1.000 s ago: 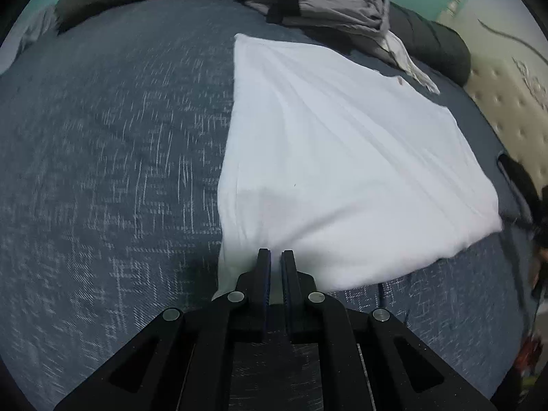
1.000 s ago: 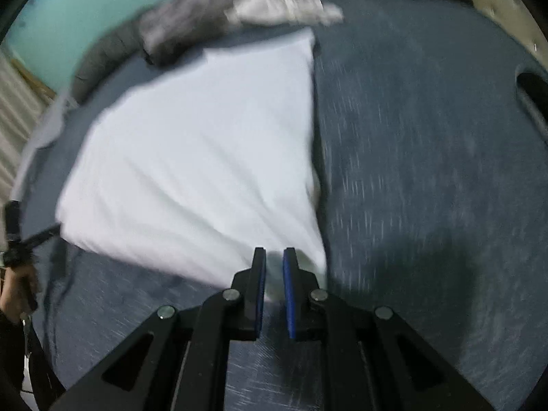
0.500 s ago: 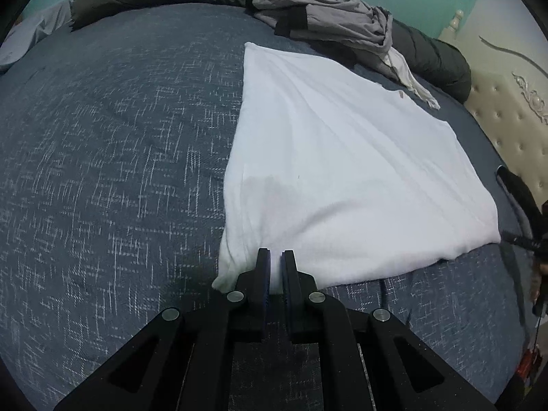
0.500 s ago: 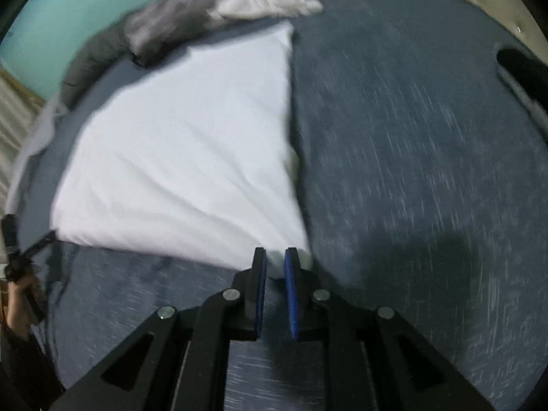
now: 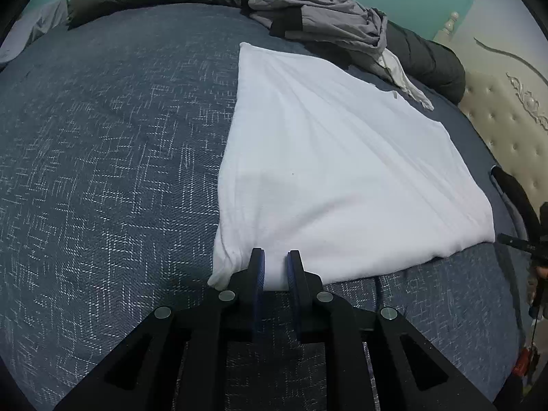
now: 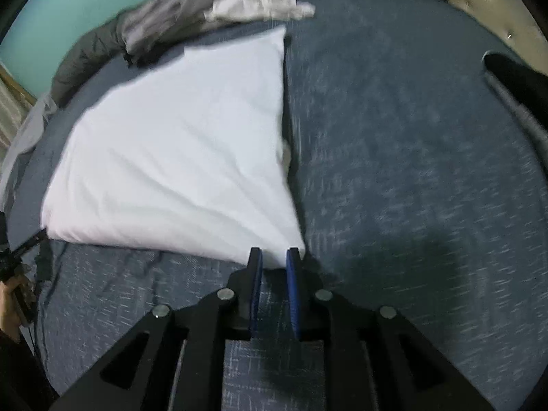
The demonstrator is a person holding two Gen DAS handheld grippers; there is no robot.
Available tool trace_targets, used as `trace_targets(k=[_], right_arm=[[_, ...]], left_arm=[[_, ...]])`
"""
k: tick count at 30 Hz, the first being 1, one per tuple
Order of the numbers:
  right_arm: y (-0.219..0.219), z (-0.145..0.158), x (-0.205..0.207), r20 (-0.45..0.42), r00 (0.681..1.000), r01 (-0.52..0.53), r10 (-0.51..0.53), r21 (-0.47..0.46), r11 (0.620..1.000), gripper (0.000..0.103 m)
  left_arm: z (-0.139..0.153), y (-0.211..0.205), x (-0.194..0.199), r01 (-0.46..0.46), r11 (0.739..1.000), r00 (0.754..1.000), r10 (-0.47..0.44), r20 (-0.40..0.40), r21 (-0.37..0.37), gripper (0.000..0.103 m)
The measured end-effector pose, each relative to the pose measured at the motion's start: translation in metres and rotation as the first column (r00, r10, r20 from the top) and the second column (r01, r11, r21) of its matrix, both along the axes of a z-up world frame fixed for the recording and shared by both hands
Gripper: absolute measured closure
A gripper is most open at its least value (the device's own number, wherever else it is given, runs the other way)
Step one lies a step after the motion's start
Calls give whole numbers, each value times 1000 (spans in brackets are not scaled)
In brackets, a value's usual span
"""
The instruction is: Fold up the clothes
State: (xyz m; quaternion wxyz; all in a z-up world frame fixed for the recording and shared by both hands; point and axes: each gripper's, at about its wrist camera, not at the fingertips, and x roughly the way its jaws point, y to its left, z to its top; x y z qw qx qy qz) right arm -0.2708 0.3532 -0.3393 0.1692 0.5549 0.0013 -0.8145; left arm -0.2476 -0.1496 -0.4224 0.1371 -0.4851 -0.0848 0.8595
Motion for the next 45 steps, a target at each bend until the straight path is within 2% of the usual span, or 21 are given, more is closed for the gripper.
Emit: trace_targets(k=[2,6,10,13,18,20,22,26,27,30,31,32,33,35,40,45], right_arm=[[2,-6,1,6,1000,22,-22,38,999,90],[11,8,11,-68,991,121,-117,60,991,89],[2,30,21,-124,984,125,-129,-43,991,89],[-30,39,24,-144,988,43,-54,-81,996,89],[-102,37,26,-112,992,-74,56,-159,984,89],[-125,37,31,-105,990,-108,90,-181,977,89],[-159,33,22,-97,990,-124,105,-207,971,89],[-192,25,23,-92,989,-132,112,-258,957,89],[-206,20,10,-92,989,-137,117,-261,956,89],[-241,10,-12,-91,988,-147,128,-257,955,89],[-246,8,-13,-90,987,-149,130,-250,957,89],[-252,6,-15,-90,987,-151,133,-243,958,89],[-257,0,-16,-77,988,-145,131,-223,964,89],[-263,-9,-17,-56,990,-137,128,-198,971,89],[-253,0,-5,-128,986,-130,110,-155,979,89],[-249,-9,-17,-92,992,-99,89,-118,988,89]], left_arm=[[1,0,-1,0,1000,1000,0,2,4,88],[2,-5,-1,-15,1000,1000,15,11,27,88],[6,-12,-1,-38,998,999,37,10,40,88],[8,-20,-1,-65,996,998,65,7,55,86],[7,-34,-3,-99,986,995,96,23,137,79],[7,-37,-3,-106,985,994,104,19,138,75],[9,-42,-3,-117,984,993,117,9,135,70],[6,-50,-5,-122,977,993,121,18,174,69],[4,-50,-6,-118,976,993,116,24,182,69],[2,-47,-7,-96,979,995,93,26,177,71],[2,-45,-7,-86,981,996,82,25,171,75],[2,-43,-7,-76,984,997,72,25,164,89],[2,-41,-6,-67,986,998,64,24,153,97],[2,-39,-5,-56,988,998,54,20,144,99],[5,-44,1,-51,986,999,50,13,157,100],[3,-49,4,-52,985,999,49,22,166,100]])
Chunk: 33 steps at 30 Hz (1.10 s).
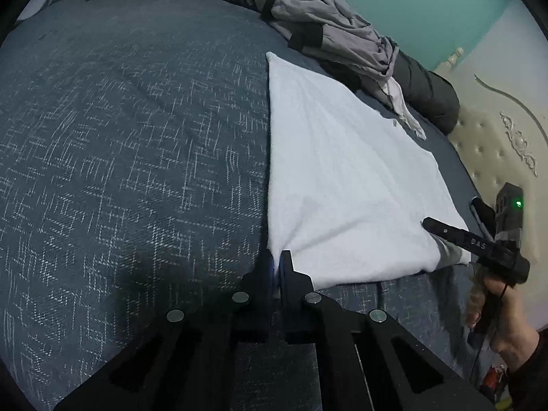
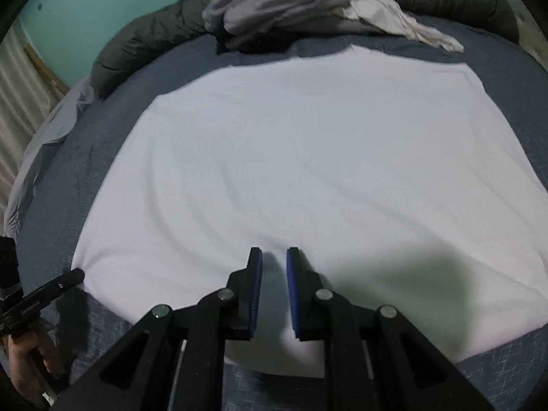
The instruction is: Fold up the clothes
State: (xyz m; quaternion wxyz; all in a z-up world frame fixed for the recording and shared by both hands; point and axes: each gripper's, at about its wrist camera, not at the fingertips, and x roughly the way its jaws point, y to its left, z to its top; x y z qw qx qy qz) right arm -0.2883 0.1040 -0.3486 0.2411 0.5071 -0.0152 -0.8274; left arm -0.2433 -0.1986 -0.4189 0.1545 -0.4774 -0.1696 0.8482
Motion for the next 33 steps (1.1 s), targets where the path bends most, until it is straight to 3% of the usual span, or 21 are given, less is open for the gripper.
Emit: trace_targets(k=[7,17,19,22,25,30,33], right_arm=[[-3,0,-3,8,1000,9,-9,16,1000,89],[52,24,28,-50,994,89,-95,-124,988,89],[68,23,36,-55,991,111,-120,-142,984,89],[88,23,51,-70,986,140,-152,-152,978,79],[95,24,62,-97,984,135,-150,-145,980,78],[105,18,68,-95,983,141,-155,-143,980,76],[111,13,70,-96,983,140,-154,-139,980,62]], left_arm=[[0,-2,3,4,1000,1000,-4,4,-5,100],[8,-18,11,-68,997,998,67,18,45,97],[9,-22,14,-88,992,996,85,38,91,95],[3,-24,20,-112,981,992,100,81,161,79],[0,-12,24,-96,985,992,84,92,141,77],[-7,3,20,-95,980,989,73,126,174,67],[-9,6,16,-117,974,987,92,132,196,54]])
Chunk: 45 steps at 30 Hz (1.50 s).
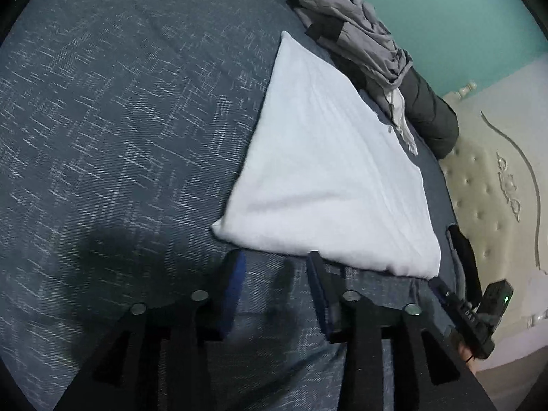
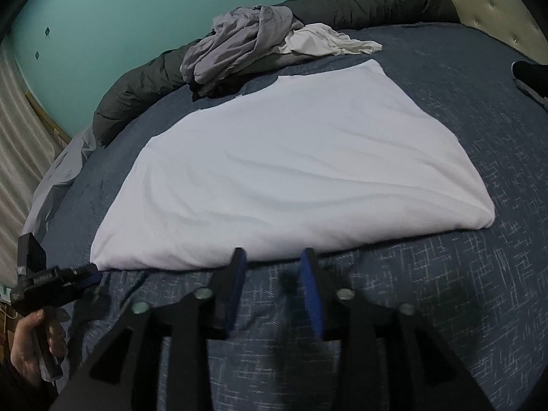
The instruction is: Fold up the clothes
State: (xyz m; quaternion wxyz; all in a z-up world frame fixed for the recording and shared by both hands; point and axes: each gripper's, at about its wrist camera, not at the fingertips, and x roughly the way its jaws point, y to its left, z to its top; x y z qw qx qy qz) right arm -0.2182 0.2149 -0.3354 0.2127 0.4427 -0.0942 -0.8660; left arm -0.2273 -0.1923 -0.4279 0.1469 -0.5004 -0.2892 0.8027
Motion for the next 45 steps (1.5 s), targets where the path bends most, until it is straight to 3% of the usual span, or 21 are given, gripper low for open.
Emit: trace_targets(k=[2,8,17,20,25,26,28,29,30,38,45], right_arm=[[5,-4,1,7,1000,8,-8,-14,1000,61],[15,-12,-1,29,999,27,-26,-68,997,61],[22,-14,0,36,999,36,-32,-134,990,61],[23,-14,0,38,999,36,-31,-146,989,61],[24,-15,-1,44,999,36,-29,-160,987,61],[24,-15,-1,45,999,36,-29,-161,986,61],[24,-16,-2,46,999,35,-28,-164,986,61],[24,-16,-2,46,999,34,-27,-165,986,61],[23,-16,-2,47,999,35,-28,-167,985,61],[31,-13,-4,46,998,49,-41,-192,980,61],[56,-2,-10,26,995,97,-94,-229,969,61]], left_arm=[[-1,-1,-1,-21,999,1000,21,0,25,49],[1,-5,2,-99,994,995,100,-8,40,49],[-9,-30,0,-231,960,971,237,-17,159,49],[-11,-30,-5,-259,952,964,266,-19,165,49],[-8,-23,-12,-238,961,968,247,-46,141,51],[-8,-21,-13,-231,963,969,240,-51,137,54],[-8,-17,-15,-215,969,973,223,-55,123,72],[-8,-15,-17,-204,971,976,212,-55,127,86],[-9,-14,-19,-194,972,978,203,-55,130,89],[5,-8,-20,-159,977,979,175,-108,139,94],[37,16,-35,-124,984,979,143,-146,129,94]])
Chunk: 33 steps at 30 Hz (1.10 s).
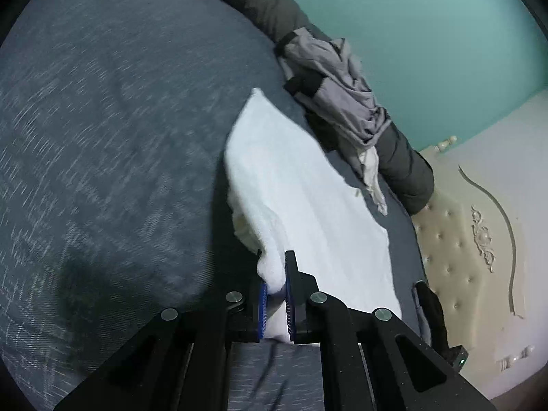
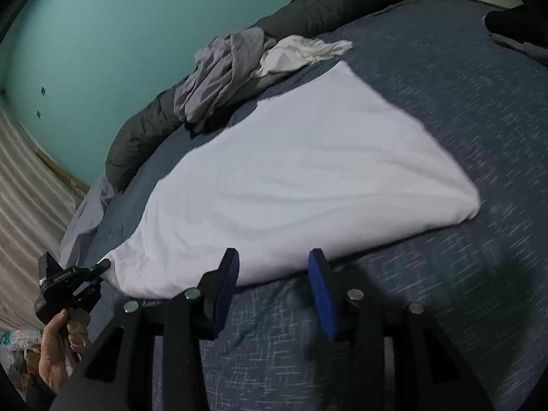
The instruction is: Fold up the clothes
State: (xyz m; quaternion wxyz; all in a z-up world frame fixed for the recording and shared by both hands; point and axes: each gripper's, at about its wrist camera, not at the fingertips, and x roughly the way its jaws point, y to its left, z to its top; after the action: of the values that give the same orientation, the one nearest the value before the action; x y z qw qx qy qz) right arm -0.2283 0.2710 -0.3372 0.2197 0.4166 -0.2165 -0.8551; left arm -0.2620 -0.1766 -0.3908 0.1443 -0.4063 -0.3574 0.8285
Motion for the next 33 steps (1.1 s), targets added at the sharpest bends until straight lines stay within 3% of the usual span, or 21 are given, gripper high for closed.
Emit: trace_targets(k=[9,13,16,18,23,24,26,29,33], right_arm=[[51,5,-12,0,994,111,-111,-56,992,61],[78,4,-18,14,987,159,-159,-92,983,61],[101,7,-20,13,979,202,-202,-111,973,61],[114,9,-21,12,973,229,-229,-117,966,61],[143,7,-21,32,956,292,-290,-126,948,61],[146,6,-21,35,955,296,-294,-129,946,61],[148,4,-22,41,957,290,-287,-133,948,61],[146,3,-24,45,962,273,-269,-148,951,61],[142,6,-27,39,967,253,-250,-184,950,61]], left_arm=[[69,82,-47,103,991,994,-106,-35,-82,94],[106,164,-79,214,964,973,-225,-54,-159,95],[127,249,-95,342,914,930,-363,-62,-219,95],[123,308,-95,441,864,885,-463,-41,-244,95],[63,426,-71,655,702,749,-653,114,-281,95],[49,439,-65,680,675,728,-670,147,-287,94],[35,447,-55,696,651,713,-679,178,-302,94],[34,438,-48,696,654,714,-675,186,-296,77],[57,396,-46,627,714,773,-619,136,-313,59]])
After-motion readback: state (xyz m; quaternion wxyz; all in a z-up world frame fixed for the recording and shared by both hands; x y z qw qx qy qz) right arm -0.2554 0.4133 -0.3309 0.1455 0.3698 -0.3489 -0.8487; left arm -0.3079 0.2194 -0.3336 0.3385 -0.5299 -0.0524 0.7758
